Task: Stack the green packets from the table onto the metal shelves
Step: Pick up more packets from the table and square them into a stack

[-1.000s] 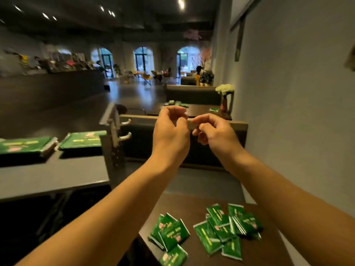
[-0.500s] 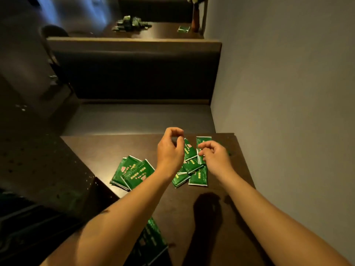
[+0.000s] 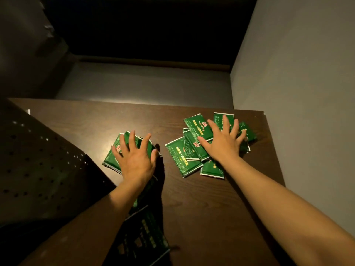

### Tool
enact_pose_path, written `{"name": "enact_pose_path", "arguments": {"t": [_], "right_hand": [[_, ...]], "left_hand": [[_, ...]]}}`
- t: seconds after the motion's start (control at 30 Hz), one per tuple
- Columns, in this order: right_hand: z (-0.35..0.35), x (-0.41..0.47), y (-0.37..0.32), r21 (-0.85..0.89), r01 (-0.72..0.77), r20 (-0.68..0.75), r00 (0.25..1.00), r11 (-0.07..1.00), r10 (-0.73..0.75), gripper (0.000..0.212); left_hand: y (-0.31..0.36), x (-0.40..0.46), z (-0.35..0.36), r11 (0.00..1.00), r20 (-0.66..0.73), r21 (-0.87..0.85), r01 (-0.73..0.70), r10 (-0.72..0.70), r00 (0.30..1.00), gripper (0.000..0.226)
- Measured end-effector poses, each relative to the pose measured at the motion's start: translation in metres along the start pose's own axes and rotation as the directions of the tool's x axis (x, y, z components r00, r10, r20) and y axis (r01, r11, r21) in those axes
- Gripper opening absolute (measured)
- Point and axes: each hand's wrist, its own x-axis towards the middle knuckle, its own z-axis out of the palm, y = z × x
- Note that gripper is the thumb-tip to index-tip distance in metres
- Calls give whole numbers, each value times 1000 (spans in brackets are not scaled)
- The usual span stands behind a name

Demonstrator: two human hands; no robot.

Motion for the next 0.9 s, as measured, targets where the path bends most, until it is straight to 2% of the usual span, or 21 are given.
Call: {"name": "enact_pose_path", "arguments": {"t": [0.13, 0.43, 0.6, 0.73, 0.9], "right_hand": [[8, 22, -3, -57, -43, 135, 990, 997, 51, 83], [26, -27, -17, -95, 101, 180, 980, 990, -83, 80], [35, -75, -24, -122, 155, 202, 971, 980, -128, 80], [39, -108, -22, -110, 178, 201, 968, 978, -153, 80], [39, -131, -19, -60, 189, 213, 962, 980, -173, 79]], "left_hand": [[-9, 11, 20, 998, 158, 50, 25, -33, 987, 64], [3, -13, 28, 987, 212, 15, -161, 154, 965, 59], [7, -36, 29, 983, 275, -77, -169, 184, 944, 68], [6, -59, 25, 972, 275, -182, -147, 194, 942, 56], [1, -78, 24, 965, 148, -200, -169, 200, 969, 42]]}}
